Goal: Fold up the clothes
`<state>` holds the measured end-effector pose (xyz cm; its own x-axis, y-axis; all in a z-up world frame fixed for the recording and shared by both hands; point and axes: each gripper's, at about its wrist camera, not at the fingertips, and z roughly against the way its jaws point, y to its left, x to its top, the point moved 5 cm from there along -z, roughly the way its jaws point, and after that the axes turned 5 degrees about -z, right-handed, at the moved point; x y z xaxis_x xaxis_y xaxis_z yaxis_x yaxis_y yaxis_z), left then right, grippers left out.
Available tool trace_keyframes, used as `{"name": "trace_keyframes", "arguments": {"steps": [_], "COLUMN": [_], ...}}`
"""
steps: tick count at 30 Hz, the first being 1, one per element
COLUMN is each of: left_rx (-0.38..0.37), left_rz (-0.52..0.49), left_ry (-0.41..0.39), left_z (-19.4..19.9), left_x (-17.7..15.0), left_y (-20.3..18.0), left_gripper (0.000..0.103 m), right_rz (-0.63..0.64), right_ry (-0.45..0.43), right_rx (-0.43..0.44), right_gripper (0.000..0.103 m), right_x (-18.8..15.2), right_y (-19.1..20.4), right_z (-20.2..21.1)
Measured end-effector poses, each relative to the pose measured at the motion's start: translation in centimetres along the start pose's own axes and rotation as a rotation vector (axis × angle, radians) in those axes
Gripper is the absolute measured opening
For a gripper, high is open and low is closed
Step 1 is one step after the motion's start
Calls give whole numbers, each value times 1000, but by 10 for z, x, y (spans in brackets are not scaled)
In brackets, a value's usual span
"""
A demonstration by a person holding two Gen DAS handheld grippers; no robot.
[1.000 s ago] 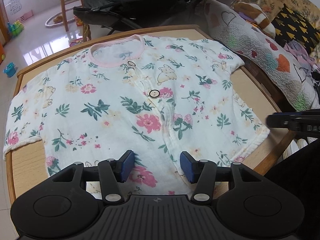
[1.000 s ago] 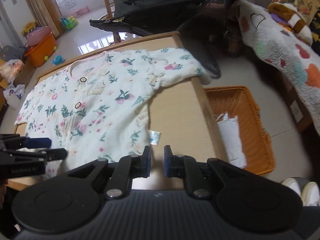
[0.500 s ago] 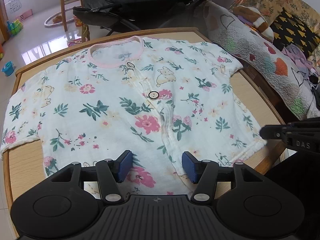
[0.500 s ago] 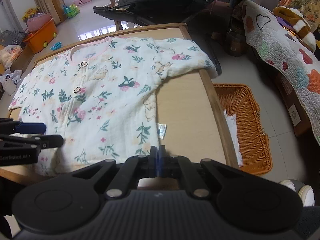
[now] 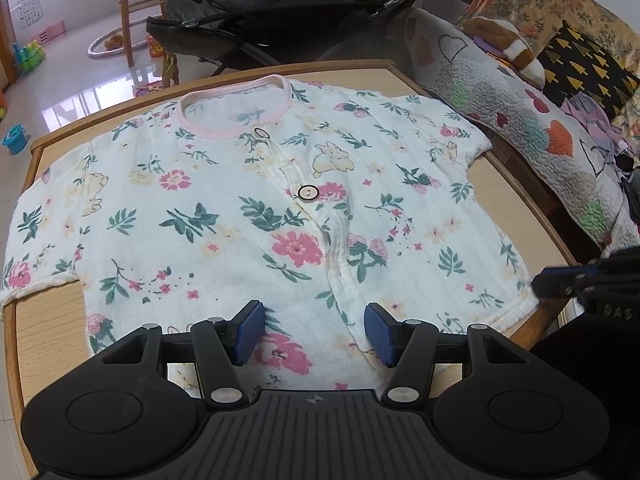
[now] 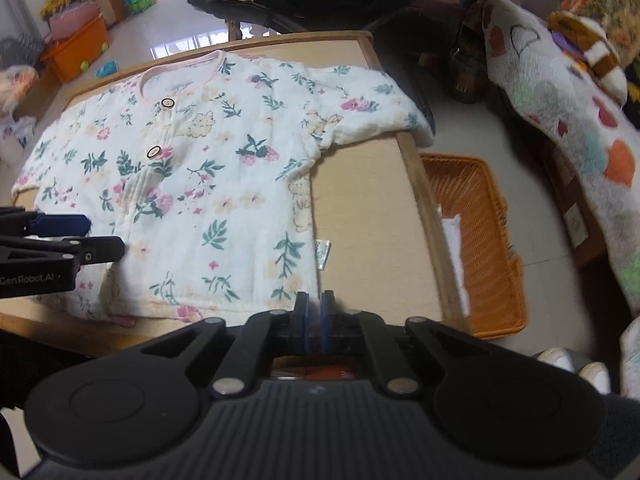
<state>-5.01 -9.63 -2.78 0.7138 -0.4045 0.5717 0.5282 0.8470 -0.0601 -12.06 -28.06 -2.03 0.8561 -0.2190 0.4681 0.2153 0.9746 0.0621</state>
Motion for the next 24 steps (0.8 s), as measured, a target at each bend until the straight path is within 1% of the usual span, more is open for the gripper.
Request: {"name": "trace_keyframes", "arguments": {"steps": [3, 5, 7, 9, 10, 14, 17, 18, 20, 21, 24], "left_rx": [0, -3, -6, -12, -15, -33, -52, -59, -71, -75, -79], "left_rz": [1, -1, 0, 4, 5, 16, 34, 42, 59, 65, 74], "left_ry": [-13, -20, -24, -25, -25, -26, -34, -38, -46, -49, -54], "left_z": [1, 2, 2, 2, 1, 1, 1, 1, 1, 1, 0], "left_x": [-2, -4, -4, -4, -4, -3, -4, -4, -5, -6, -6], "left_y": [0, -1, -1, -1, -1, 1, 4, 5, 8, 8, 8], "left_gripper": [58, 60, 60, 62, 62, 62, 62, 62, 62, 62, 63], "right_rz": [64, 112, 178, 259, 297, 406, 474, 496, 547, 575, 618], "right_ry": [-46, -84, -105, -107, -101, -18, 49, 67, 103, 107, 81], "right_rx": [9, 38, 73, 96, 125, 234, 304, 309, 297, 280, 244], "right_gripper": [7, 8, 8, 8, 8, 8, 10, 11, 19, 20, 23], "right_x": [20, 41, 65, 87, 97, 134, 150, 153, 156, 157, 163], "right_y": [11, 25, 43, 66, 77, 118, 142, 147, 156, 160, 167], "right_z": [13, 21, 20, 10, 3, -36, -57, -63, -76, -81, -89]}}
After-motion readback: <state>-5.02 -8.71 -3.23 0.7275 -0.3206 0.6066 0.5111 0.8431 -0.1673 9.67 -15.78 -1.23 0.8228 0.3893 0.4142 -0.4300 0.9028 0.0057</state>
